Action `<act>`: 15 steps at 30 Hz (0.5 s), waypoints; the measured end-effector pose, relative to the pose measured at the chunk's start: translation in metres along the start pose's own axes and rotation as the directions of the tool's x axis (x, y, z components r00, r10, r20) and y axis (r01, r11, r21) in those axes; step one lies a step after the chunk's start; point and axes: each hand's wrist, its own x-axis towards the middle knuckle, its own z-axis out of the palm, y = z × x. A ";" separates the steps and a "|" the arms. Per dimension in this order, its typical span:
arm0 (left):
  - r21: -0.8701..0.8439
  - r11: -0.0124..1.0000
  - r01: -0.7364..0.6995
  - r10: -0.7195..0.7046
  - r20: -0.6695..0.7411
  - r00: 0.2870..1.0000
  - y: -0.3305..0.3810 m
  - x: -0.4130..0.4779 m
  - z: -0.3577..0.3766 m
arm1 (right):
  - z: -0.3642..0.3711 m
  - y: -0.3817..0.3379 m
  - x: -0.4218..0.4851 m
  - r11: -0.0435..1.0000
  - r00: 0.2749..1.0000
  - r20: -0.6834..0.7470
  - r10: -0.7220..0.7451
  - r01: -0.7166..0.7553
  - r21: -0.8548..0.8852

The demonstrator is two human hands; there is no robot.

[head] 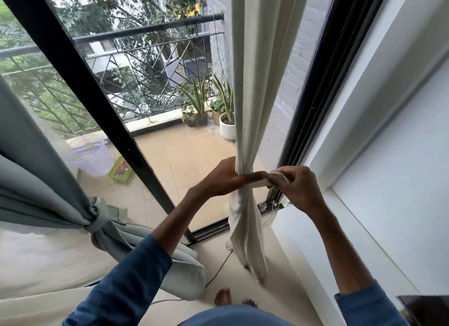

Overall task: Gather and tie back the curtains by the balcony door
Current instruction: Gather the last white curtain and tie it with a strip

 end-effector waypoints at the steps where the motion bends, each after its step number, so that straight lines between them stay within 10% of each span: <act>1: -0.001 1.000 0.008 -0.008 -0.022 1.000 -0.003 0.001 -0.002 | -0.002 0.000 -0.001 1.000 1.000 0.011 -0.001 0.001 0.003; 15: 0.096 0.995 0.025 -0.008 -0.178 0.984 -0.012 0.017 -0.027 | -0.021 -0.024 -0.014 0.995 0.977 0.201 -0.065 0.048 0.092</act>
